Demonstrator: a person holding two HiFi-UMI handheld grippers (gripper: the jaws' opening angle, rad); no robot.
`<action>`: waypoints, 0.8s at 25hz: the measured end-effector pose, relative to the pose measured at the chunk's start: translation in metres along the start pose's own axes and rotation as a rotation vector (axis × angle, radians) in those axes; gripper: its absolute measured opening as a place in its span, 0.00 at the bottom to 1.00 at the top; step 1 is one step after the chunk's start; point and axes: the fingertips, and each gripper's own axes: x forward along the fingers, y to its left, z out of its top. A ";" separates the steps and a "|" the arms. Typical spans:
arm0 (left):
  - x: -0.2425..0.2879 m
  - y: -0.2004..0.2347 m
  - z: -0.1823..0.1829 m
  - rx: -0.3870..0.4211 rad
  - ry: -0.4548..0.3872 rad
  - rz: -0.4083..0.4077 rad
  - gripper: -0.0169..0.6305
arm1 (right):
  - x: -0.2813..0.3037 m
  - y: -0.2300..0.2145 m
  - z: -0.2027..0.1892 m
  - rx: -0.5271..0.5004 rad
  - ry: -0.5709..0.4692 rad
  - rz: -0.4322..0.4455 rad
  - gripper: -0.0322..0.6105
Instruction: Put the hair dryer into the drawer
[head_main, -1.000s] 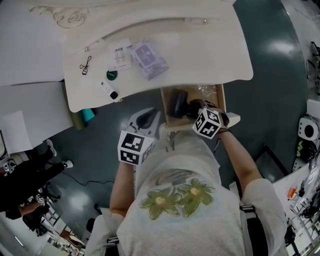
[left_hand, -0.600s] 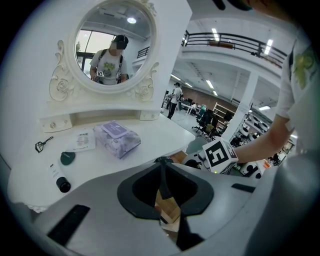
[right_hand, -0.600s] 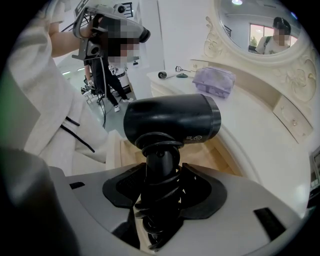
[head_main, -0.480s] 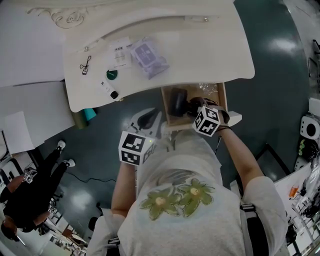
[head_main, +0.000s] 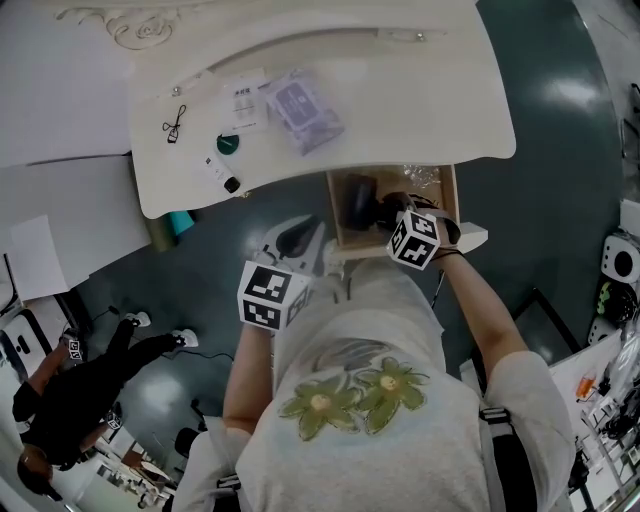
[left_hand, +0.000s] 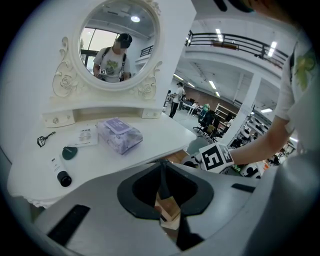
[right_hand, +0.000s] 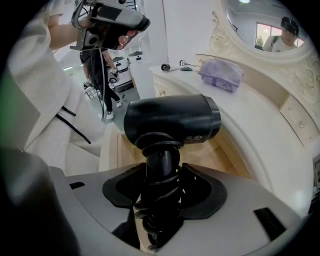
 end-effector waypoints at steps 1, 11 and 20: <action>0.000 0.001 -0.001 -0.002 0.001 0.000 0.08 | 0.001 0.000 0.000 -0.003 0.003 0.001 0.39; -0.003 0.010 -0.006 -0.029 0.009 0.009 0.08 | 0.015 -0.003 -0.004 -0.013 0.029 0.015 0.39; -0.004 0.015 -0.011 -0.047 0.020 0.022 0.08 | 0.026 -0.004 -0.014 -0.024 0.069 0.041 0.39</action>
